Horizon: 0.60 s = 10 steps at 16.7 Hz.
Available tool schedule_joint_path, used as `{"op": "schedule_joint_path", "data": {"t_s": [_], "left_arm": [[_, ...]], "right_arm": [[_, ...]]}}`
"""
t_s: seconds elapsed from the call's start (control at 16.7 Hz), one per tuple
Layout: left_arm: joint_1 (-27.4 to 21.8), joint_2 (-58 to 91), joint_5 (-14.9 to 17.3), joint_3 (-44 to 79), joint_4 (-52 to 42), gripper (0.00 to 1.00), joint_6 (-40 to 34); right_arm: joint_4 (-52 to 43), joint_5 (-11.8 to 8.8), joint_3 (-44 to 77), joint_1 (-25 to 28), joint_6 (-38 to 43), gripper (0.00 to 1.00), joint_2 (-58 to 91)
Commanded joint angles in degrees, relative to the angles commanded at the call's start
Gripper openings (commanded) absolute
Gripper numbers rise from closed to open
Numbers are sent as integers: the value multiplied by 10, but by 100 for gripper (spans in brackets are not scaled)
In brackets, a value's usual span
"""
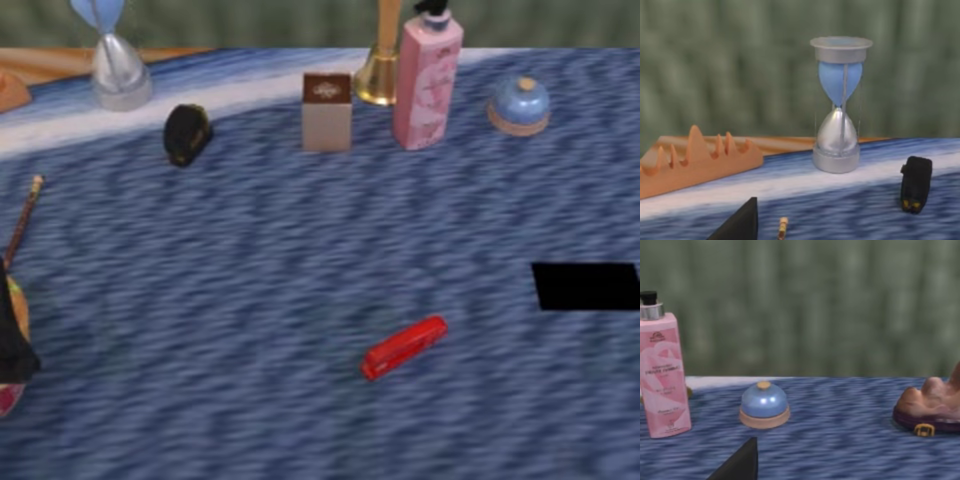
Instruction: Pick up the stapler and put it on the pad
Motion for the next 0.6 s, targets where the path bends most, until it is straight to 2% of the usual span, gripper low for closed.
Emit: {"op": "schedule_joint_path", "data": {"t_s": [0.3, 0.6], "left_arm": [[0, 0, 0, 0, 0, 100, 0], [0, 0, 0, 0, 0, 100, 0]], "right_arm": [[-25, -1, 35, 19, -30, 100, 35], [-138, -1, 202, 93, -162, 100, 217]]}}
